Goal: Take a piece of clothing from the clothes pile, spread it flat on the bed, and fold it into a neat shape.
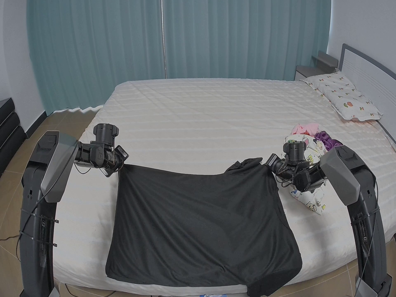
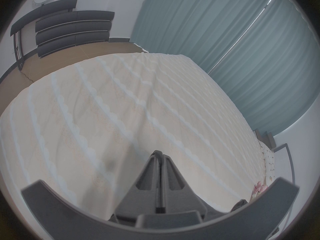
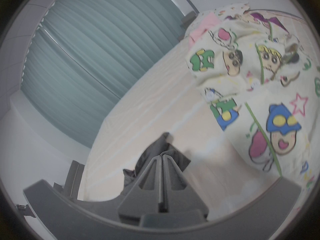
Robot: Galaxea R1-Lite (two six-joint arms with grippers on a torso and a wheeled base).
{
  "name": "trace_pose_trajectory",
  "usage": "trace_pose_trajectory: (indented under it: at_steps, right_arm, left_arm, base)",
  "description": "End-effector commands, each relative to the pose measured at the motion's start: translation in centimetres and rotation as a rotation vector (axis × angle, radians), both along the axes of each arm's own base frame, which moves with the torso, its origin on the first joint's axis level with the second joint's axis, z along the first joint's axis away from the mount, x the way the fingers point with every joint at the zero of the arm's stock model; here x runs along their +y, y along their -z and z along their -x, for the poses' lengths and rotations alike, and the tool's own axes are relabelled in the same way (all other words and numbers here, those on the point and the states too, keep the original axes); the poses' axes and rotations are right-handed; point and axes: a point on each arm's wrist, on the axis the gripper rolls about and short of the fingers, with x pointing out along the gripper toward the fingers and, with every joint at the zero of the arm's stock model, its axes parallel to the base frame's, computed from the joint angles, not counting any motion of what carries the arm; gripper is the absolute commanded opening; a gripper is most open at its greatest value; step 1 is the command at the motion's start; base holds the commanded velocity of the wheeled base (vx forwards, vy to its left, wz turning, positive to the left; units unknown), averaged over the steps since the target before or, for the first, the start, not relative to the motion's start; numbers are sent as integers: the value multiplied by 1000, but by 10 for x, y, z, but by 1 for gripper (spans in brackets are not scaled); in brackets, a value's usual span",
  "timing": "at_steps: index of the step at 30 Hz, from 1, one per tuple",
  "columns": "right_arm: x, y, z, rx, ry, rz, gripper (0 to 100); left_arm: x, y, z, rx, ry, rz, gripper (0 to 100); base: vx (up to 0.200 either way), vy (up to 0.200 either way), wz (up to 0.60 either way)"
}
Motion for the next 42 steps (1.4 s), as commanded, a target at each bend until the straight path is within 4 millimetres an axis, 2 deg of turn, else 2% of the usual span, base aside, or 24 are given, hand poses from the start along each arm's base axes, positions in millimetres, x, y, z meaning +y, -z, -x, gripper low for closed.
trace_pose_trajectory:
  at_steps: [1,10,11,12,13,16,18,20,23,25,26,29,30,32,33,36,37,38,39,42]
  right_arm:
    - [-1,-8,-4,-68,4,-5,0]
    - [1,3,-6,-109,1,-3,0]
    - [1,3,-6,-114,1,-1,100]
    - [1,6,-5,-109,-1,-1,100]
    - [3,9,-4,-99,-5,3,100]
    - [5,20,-1,-72,-15,17,100]
    - [5,20,0,-69,-15,22,100]
    - [4,19,0,-70,-14,22,100]
    - [-3,4,11,-53,-10,22,100]
    - [-3,4,11,-50,-13,21,100]
    - [-7,-4,26,-13,-19,22,100]
    - [-9,-8,39,16,-20,28,100]
    - [-12,-17,50,19,-19,26,100]
    - [-12,-17,50,19,-19,26,100]
    - [-14,-25,72,40,-19,21,100]
    - [-17,-26,95,69,-21,24,100]
    - [-17,-27,99,70,-20,22,100]
    - [-19,-28,110,79,-20,24,100]
    - [-19,-28,110,79,-20,24,100]
    - [-24,-36,140,113,-14,15,100]
  left_arm:
    - [3,-1,-5,-19,-7,1,0]
    - [6,8,-16,-39,-14,0,0]
    - [6,10,-16,-36,-14,0,0]
    - [6,12,-16,-36,-14,0,0]
    - [6,15,-17,-33,-14,0,100]
    - [5,23,-18,-18,-13,-3,100]
    - [4,27,-18,-7,-13,-5,100]
    - [4,27,-18,-4,-19,-10,100]
    - [8,23,-14,26,-34,-15,100]
    - [9,22,-13,27,-36,-15,100]
    - [16,8,-7,44,-49,-5,100]
    - [21,-4,4,58,-41,14,100]
    - [22,-13,16,71,-15,40,100]
    - [22,-13,16,71,-15,40,100]
    - [20,-25,46,112,42,96,100]
    - [19,-25,81,136,89,145,100]
    - [19,-24,85,133,94,150,100]
    - [19,-19,100,130,108,163,100]
    - [19,-19,100,130,108,163,100]
    - [17,4,142,158,131,177,100]
  base:
    - [0,0,0]
    - [0,0,0]
    - [0,0,0]
    - [0,0,0]
    - [0,0,0]
    - [0,0,0]
    - [0,0,0]
    - [0,0,0]
    - [0,0,0]
    - [0,0,0]
    - [0,0,0]
    - [0,0,0]
    - [0,0,0]
    - [0,0,0]
    - [0,0,0]
    - [0,0,0]
    - [0,0,0]
    - [-200,0,0]
    - [-200,0,0]
    - [-200,0,0]
